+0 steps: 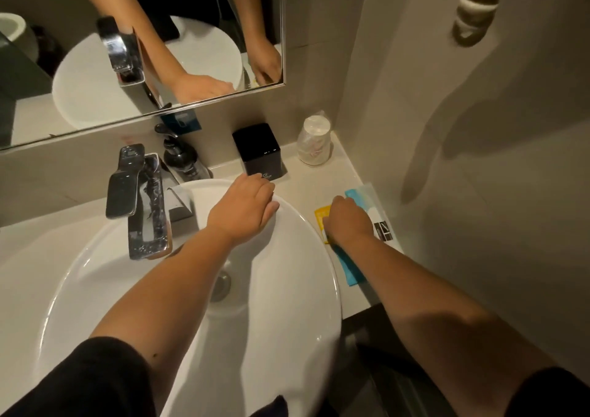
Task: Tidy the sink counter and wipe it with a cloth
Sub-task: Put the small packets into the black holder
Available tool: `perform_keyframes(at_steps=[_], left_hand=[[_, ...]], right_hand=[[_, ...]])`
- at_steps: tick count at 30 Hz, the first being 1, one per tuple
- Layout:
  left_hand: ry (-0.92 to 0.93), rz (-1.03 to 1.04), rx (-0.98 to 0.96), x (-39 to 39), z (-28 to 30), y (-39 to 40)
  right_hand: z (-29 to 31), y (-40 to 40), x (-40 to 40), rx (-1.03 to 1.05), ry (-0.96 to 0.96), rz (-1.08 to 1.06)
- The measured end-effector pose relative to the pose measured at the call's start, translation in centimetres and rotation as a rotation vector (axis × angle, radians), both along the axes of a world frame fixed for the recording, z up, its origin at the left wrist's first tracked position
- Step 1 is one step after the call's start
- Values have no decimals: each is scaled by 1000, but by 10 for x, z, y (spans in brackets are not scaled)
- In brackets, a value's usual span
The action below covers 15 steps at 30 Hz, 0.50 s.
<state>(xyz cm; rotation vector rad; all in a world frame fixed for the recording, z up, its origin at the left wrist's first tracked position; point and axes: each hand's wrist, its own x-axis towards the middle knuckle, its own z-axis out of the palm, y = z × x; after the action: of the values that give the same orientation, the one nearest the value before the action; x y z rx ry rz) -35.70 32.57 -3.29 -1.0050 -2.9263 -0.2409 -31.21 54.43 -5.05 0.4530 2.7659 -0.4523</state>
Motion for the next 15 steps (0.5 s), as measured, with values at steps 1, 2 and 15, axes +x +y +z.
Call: perform_keyframes(at_steps=[1,2,15], left_hand=[[-4,1,4,0,0,0],[-10,2,5,1,1,0],[7,-4,15,1,-2,-1]], right_hand=[[1,0,-4,-40,-30,-22],[3,1,-8,-94,-56,-43],[39,46,47,-322,-162,-80]])
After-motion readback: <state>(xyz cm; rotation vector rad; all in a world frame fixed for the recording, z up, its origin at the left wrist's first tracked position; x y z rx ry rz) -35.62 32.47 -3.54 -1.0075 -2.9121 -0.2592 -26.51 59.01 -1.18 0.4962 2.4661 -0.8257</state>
